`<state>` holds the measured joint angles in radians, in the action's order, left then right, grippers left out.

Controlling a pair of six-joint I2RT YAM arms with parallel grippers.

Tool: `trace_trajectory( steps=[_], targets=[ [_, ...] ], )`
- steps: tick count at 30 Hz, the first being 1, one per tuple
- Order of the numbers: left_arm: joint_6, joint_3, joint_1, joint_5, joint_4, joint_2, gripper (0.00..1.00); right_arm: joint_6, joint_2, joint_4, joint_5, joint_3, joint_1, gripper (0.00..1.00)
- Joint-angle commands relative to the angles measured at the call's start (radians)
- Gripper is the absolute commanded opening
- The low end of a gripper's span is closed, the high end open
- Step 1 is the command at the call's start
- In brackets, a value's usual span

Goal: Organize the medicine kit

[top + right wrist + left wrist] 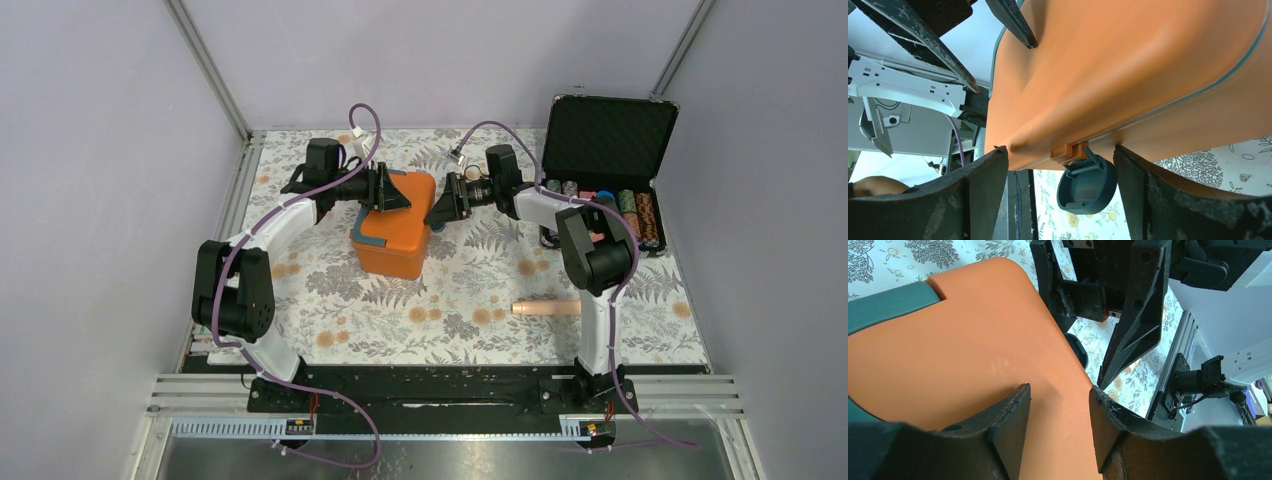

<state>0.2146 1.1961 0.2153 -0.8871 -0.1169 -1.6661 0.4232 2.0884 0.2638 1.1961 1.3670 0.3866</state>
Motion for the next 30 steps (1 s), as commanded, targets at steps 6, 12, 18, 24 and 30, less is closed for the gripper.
trace_trajectory(
  steps=[6, 12, 18, 24, 30],
  targets=[
    [-0.027, -0.014, 0.007, 0.048, -0.038, -0.039, 0.48, -0.033, -0.048, 0.003, 0.075, 0.011, 0.006, 0.78],
    [-0.027, -0.012, 0.009, 0.045, -0.035, -0.046, 0.48, -0.027, -0.077, 0.002, 0.086, -0.009, -0.006, 0.76],
    [-0.026, -0.018, 0.009, 0.047, -0.024, -0.046, 0.48, -0.025, -0.098, 0.002, 0.088, -0.024, -0.017, 0.75],
    [-0.024, -0.015, 0.010, 0.045, -0.020, -0.051, 0.48, -0.023, -0.104, 0.000, 0.088, -0.026, -0.018, 0.74],
    [-0.026, -0.014, 0.012, 0.045, -0.023, -0.052, 0.48, -0.022, -0.111, 0.000, 0.069, -0.038, -0.027, 0.69]
  ],
)
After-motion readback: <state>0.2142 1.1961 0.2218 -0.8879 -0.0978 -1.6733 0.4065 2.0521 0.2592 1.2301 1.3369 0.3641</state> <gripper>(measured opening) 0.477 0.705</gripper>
